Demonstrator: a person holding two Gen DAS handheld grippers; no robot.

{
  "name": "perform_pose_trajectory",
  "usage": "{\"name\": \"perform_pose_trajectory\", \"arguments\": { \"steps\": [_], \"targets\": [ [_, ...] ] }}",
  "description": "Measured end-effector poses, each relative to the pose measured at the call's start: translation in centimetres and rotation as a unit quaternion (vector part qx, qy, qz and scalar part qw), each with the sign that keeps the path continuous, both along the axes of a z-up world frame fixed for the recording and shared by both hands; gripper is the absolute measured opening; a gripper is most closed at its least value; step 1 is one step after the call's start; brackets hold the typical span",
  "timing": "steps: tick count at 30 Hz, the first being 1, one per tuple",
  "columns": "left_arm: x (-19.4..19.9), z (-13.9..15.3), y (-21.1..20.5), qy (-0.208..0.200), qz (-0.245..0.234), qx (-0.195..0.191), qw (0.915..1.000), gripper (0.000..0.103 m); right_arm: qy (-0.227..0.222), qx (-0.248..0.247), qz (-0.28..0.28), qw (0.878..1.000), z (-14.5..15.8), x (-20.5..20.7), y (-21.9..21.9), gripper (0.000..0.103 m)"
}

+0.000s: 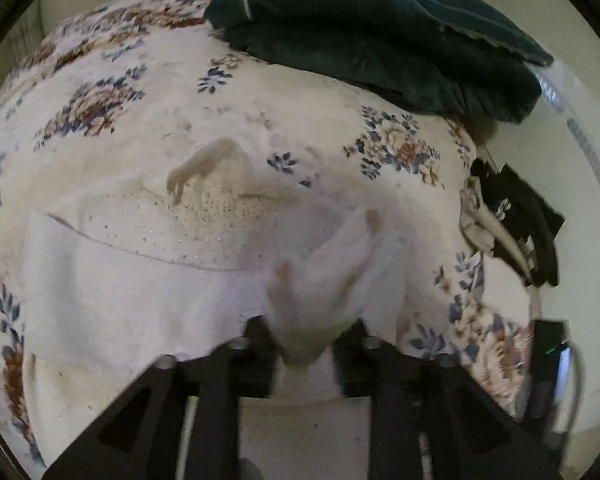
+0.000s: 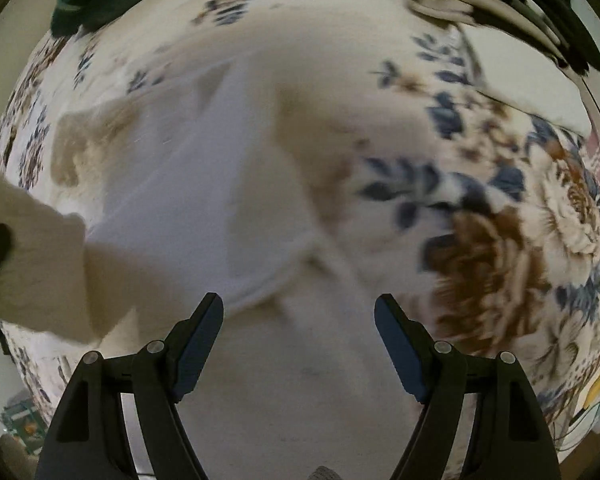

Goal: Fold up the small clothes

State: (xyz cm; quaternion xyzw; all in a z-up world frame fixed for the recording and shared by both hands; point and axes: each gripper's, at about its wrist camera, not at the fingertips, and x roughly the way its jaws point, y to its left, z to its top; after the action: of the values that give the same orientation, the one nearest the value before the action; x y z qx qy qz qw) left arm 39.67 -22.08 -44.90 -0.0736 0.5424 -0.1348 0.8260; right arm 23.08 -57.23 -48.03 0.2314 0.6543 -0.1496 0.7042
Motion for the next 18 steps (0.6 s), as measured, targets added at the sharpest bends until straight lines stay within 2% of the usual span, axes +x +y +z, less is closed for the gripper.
{"name": "perform_pose_trajectory", "arguments": {
  "steps": [1,3,4,6,8,11,13,14,16,17,18],
  "targets": [
    [-0.5,0.2,0.4,-0.008,0.001,0.008,0.9999,0.044,-0.001,0.004,-0.005,1.0,0.2,-0.4,-1.1,0.08],
    [-1.9,-0.3,0.7,-0.019,0.009,0.04,0.999,0.084,-0.008,0.021,-0.017,1.0,0.7,-1.1,-2.6,0.08],
    [-2.9,-0.7,2.1,-0.023,0.021,0.066,0.9973,0.088,-0.011,0.033,-0.023,0.999,0.9,-1.3,-3.1,0.08],
    [-4.9,-1.9,5.1,-0.024,0.044,0.114,0.9922,0.089,-0.029,0.066,-0.04,0.997,2.0,-2.2,-5.1,0.08],
    [-6.8,-3.9,8.4,-0.012,0.07,0.162,0.9843,0.089,-0.046,0.097,-0.043,0.993,2.0,-0.7,-4.4,0.08],
    [-9.4,-8.7,13.3,0.056,0.105,0.209,0.9706,0.089,-0.064,0.138,-0.031,0.988,2.1,1.7,-3.2,0.08],
    [-10.9,-11.9,16.3,0.106,0.138,0.216,0.9608,0.089,-0.068,0.155,-0.011,0.986,1.5,3.6,-1.9,0.08],
    [-11.5,-12.9,17.2,0.12,0.148,0.216,0.9577,0.089,-0.06,0.147,0.003,0.987,1.0,4.5,-1.1,0.08],
    [-12.3,-14.5,18.2,0.14,0.161,0.202,0.9558,0.09,-0.028,0.106,0.021,0.994,-0.2,5.6,0.4,0.08],
    [-12.5,-15.1,18.7,0.148,0.17,0.185,0.9566,0.093,-0.014,0.094,0.028,0.995,-1.0,6.3,1.0,0.079],
    [-12.5,-15.6,18.9,0.152,0.176,0.174,0.9569,0.101,-0.002,0.086,0.038,0.996,-1.8,6.7,1.6,0.073]
  ]
}}
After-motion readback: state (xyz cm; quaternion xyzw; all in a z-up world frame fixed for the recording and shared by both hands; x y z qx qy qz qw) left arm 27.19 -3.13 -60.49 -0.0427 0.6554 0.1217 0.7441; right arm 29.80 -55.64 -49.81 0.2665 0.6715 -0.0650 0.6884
